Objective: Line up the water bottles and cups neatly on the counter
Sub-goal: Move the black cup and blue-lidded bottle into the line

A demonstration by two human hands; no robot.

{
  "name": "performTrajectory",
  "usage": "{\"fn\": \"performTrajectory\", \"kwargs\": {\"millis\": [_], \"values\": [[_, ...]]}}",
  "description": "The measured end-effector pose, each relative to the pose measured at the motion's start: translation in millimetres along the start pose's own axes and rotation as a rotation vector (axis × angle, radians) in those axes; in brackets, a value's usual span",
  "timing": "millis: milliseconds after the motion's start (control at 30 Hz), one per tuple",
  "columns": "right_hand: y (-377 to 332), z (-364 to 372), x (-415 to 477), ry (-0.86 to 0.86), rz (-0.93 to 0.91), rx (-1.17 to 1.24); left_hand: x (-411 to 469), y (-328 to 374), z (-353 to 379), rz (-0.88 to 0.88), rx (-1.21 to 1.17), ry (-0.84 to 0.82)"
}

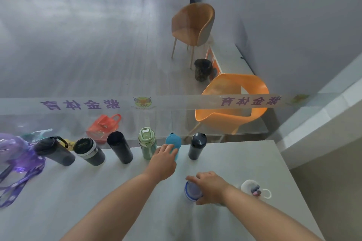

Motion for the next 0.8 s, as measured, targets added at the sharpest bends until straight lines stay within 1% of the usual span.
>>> {"fn": "performTrajectory", "kwargs": {"millis": [100, 200, 367, 500, 633, 800], "values": [[5, -6, 6, 0.027, 0.026, 0.051, 3, 6, -4, 0.016, 0.002, 0.020], [27, -22, 10, 0.054, 0.064, 0.138, 16, 15, -10, 0.022, 0.008, 0.046], [97, -39, 12, 0.117, 0.150, 0.187, 57, 49, -19, 0.007, -0.056, 0.121], [160, -39, 15, 0.155, 0.219, 0.206, 90, 79, -17, 0.015, -0.029, 0.121], [196, -43, 30, 0.175, 0.209, 0.240, 106, 92, -4, -0.044, 0.008, 0.099], [210, -52, 56, 0.137, 0.155, 0.300, 105, 98, 7, -0.131, 0.030, 0.087]]}}
Point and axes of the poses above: each hand's wrist, its own x-axis towards the middle knuckle, its own z-axis out of the palm, y = z × x, the point moved 4 cm from there along x, towards the middle knuckle, and after that the axes turned 7 degrees about z, right-handed, at the moved point
